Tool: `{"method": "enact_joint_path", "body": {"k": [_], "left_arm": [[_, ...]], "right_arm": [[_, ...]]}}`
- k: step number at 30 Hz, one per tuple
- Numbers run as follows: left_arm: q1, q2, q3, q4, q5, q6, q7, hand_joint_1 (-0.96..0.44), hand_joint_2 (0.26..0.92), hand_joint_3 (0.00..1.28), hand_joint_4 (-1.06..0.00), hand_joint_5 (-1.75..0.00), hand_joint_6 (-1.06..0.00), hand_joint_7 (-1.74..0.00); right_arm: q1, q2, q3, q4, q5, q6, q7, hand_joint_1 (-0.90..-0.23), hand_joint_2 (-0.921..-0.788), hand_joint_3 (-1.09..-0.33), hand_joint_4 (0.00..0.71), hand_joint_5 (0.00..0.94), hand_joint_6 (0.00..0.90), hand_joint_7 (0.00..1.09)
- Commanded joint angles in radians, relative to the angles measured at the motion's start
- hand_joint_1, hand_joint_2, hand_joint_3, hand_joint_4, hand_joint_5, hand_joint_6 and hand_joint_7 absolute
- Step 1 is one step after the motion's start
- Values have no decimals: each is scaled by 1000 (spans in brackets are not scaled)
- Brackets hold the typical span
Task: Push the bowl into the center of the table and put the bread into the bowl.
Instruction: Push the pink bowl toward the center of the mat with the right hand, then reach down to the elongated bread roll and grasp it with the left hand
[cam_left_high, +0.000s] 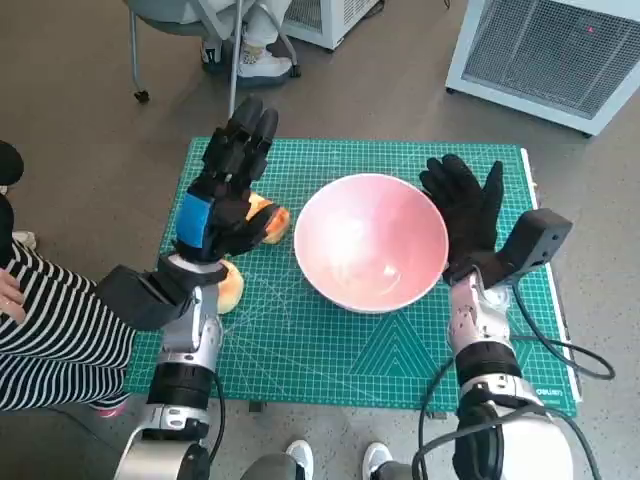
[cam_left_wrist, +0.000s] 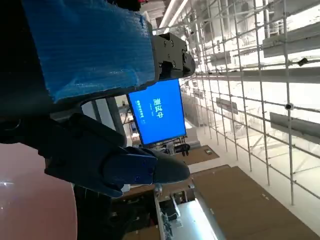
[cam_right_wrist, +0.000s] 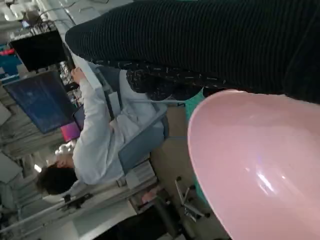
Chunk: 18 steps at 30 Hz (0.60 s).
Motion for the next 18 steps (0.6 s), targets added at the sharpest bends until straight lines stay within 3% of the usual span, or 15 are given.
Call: {"method": "enact_joint_path", "body": {"k": [1,11,18], "left_arm": [[14,-6,-6,-21,8,-4,10,-510,921,279,-90,-1,-86,-229],[11,-5,-15,-24,25,-4,33,-511,921,281,-89,0,-87,-221],[-7,-3,-22,-12,40,-7,48,-533,921,285,-95,-3,-88,-216]], "right_arm": [[22,-32,8,-10,-7,-7,7,-555,-921,-884,54,2,67,174],[56,-81,32,-103,-18,-132,28,-595,-921,-864,65,5,90,176],[128,-61,80,-307,-16,-247,53,-601,-921,-801,81,9,110,186]]}}
